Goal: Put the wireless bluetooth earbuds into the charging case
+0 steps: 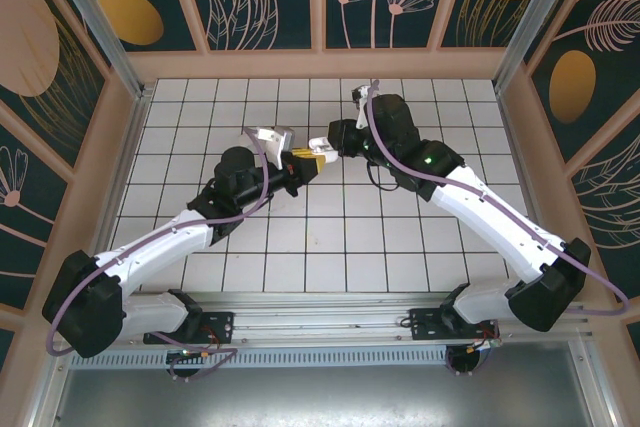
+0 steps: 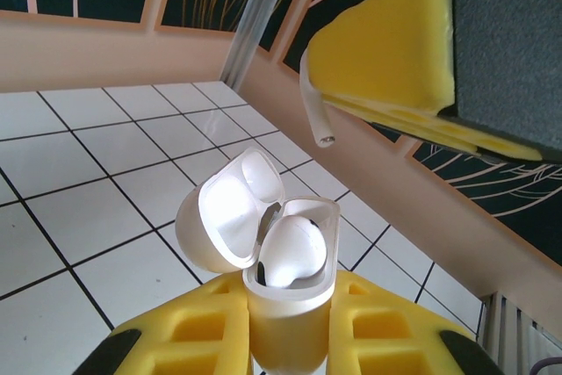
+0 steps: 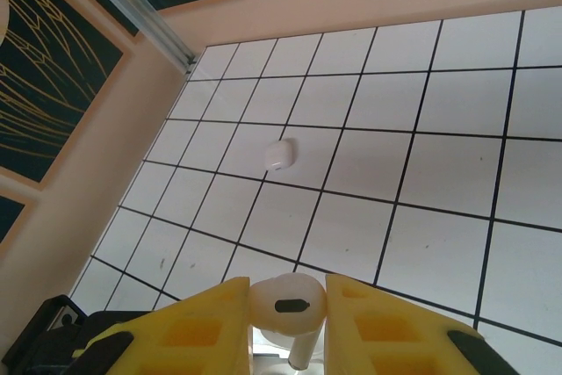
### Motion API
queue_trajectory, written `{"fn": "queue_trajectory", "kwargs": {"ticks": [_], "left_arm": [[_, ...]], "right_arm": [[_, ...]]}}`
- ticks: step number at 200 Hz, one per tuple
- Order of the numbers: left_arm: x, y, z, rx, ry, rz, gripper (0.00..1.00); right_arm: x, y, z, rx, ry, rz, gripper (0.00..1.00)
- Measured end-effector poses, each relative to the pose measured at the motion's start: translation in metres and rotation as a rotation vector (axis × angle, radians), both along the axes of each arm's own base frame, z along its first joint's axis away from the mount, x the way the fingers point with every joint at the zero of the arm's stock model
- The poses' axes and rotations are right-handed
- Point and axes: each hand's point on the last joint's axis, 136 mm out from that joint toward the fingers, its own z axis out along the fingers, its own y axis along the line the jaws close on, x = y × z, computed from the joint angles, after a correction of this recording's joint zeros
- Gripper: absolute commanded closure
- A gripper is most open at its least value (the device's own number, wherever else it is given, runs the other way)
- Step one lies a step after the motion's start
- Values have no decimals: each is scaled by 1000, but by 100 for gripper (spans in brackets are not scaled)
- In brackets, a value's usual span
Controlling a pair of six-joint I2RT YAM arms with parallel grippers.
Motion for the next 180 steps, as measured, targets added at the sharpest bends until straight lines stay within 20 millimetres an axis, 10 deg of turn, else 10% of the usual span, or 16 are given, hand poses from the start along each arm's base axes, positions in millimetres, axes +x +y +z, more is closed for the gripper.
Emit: {"fn": "queue_trajectory", "kwargs": {"ticks": [180], "left_arm": [[2,-1,7,-6,24,5,100]], "right_arm": [[-12,4,-21,-117,4,78,76]]}}
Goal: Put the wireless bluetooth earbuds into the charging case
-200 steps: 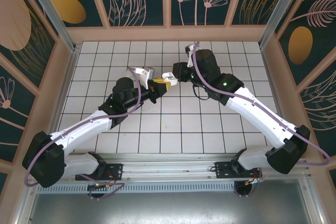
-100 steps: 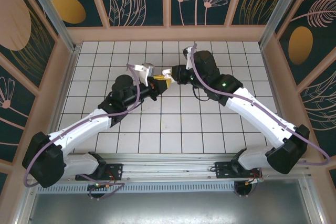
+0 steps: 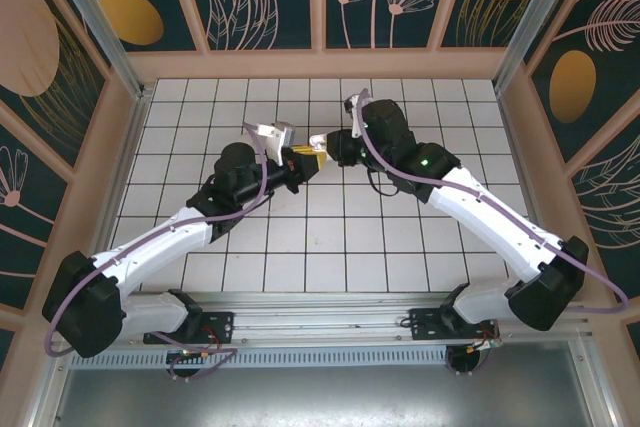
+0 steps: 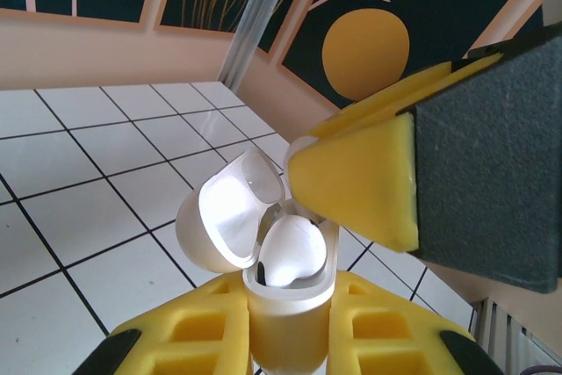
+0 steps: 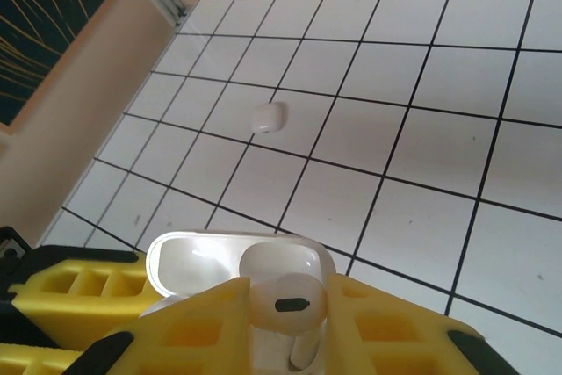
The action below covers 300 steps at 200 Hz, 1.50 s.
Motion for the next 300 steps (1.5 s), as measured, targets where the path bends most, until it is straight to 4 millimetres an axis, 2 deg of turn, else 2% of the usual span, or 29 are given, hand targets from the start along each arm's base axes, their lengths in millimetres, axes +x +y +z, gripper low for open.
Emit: {"fn": "queue_trajectory", "kwargs": {"ticks": [66,131,208,247,275,300], "left_arm": [[1,1,-4,17,20,8,100],[2,1,-5,27,31,12,100],[3,3,-4,29,25,23,100],[2,5,1,23,10,29,100],[1,6,9,6,-11,30,100],[1,7,17,-12,-32,33,100]], "right_arm": [[0,4,-8,-78,-4,-14,75],[-1,5,-10,-47,17,-52,71],[-2,7,-8,-1,41,-71,62],[-3,7,-2,29,50,-82,54],[-9,5,9,78,59,-69,42],[-17,5,22,130,63,-32,40]]}}
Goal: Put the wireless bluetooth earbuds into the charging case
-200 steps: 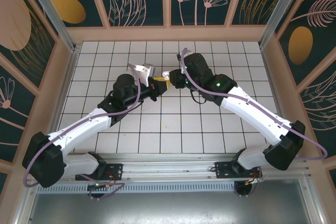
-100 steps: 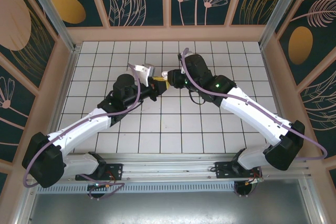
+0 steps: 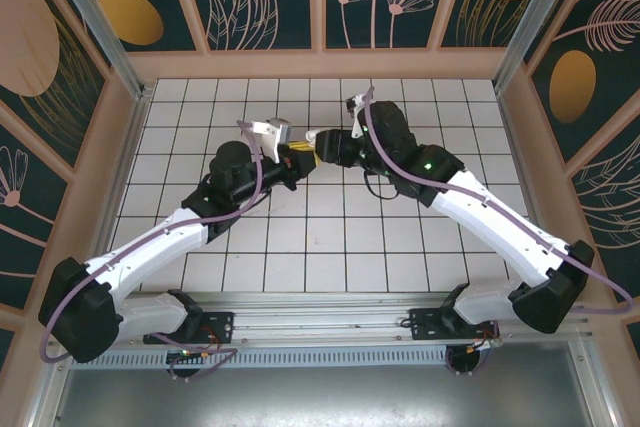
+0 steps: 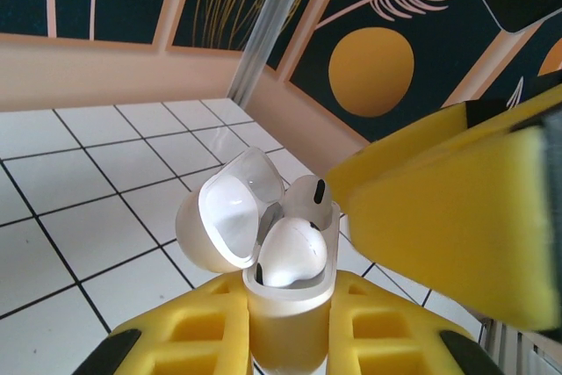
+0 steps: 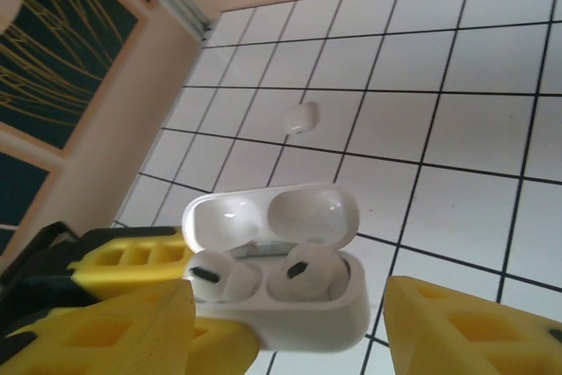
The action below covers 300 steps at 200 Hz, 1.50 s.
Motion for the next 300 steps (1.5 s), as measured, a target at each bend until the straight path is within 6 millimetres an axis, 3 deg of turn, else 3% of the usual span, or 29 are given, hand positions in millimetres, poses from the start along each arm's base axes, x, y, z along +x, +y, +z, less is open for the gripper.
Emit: {"fn": "queue_trajectory", "kwargs": {"ticks": [77,113,165,228,261,300], "left_arm": [[-1,0,5,-9,-23,-4,100],[-4,-2,10,-1,-68,-30,100],[-26,-10,23,12,-216,-156,100],[-51,-22,29,53,-333,-321,100],[-56,-24,38,67,-384,-357,100],[-57,-25,32,93,-385,-372,100]], "right_arm": [[-9,-5,29,95,-29,40,39],[-7,-19,38,125,-44,22,40],[6,-53,43,196,-28,-23,40],[-4,-45,46,241,5,79,40],[-8,-40,44,253,30,120,55],[-9,-28,32,261,92,175,66]]}}
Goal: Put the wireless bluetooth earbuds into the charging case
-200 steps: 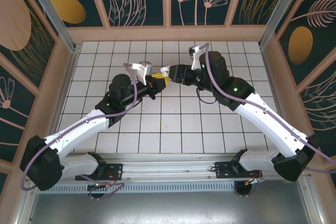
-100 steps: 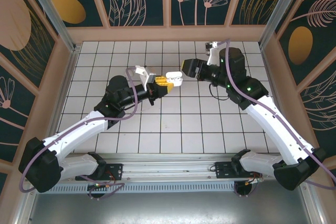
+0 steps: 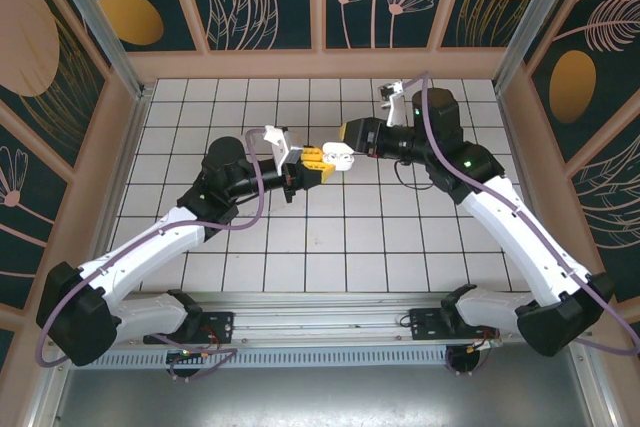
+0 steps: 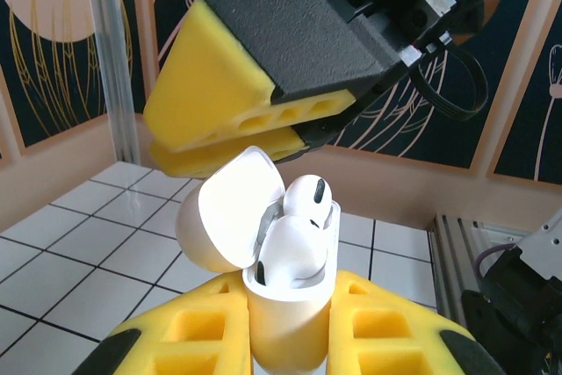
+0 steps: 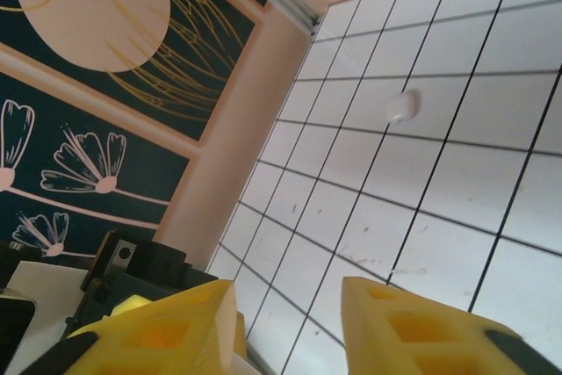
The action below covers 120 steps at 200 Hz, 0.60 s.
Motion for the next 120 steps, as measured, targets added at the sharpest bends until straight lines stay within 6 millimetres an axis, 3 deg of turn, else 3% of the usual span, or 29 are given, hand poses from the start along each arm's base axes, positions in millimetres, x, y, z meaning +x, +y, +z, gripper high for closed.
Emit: {"fn": "queue_trajectory", "kwargs": {"ticks": [84,120], "left_arm": [[7,2,-9,30,27,46,100],[15,2,-15,30,70,81,100]], "right_arm": [[-15,11,3,58,23,137,65],[-48,12,20,104,-20,249,65]]}}
